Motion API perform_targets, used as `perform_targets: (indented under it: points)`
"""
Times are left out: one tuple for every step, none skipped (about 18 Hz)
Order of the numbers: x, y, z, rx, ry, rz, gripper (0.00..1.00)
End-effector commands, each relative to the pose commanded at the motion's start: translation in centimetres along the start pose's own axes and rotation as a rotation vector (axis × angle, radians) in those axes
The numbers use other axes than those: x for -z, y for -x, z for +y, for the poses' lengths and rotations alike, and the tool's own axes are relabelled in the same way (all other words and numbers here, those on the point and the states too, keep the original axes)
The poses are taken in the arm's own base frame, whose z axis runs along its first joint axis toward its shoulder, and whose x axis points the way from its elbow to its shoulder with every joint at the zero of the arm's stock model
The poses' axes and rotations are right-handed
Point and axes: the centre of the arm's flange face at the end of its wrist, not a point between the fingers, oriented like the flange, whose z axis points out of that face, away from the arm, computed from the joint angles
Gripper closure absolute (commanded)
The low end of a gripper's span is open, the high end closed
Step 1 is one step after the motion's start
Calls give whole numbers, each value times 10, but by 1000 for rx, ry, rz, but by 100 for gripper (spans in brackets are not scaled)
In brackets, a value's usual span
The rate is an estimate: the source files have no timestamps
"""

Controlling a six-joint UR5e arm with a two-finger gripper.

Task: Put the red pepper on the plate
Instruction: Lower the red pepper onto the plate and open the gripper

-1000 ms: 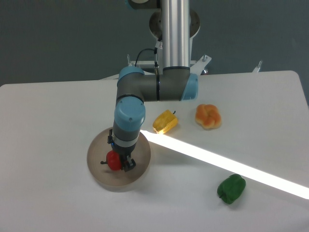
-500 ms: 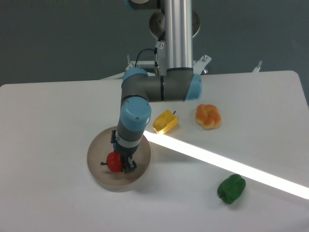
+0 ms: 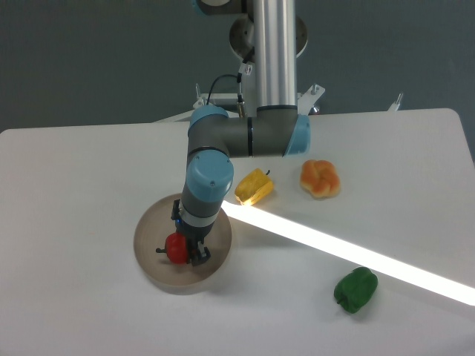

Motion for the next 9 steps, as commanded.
perform_targets:
  points:
    - [0, 0, 0, 0, 0, 0, 50]
    - [0, 0, 0, 2, 1, -1, 44]
    - [0, 0, 0, 3, 1, -1, 39]
    - [0, 0, 0, 2, 1, -1, 34]
    - [0, 0, 0, 2, 1, -1, 30]
    - [0, 1, 1, 3, 1, -1, 25]
    - [1, 3, 3, 7, 1, -2, 14]
    - [2, 3, 4, 8, 0, -4, 11]
    - [4, 4, 4, 8, -2, -5, 4]
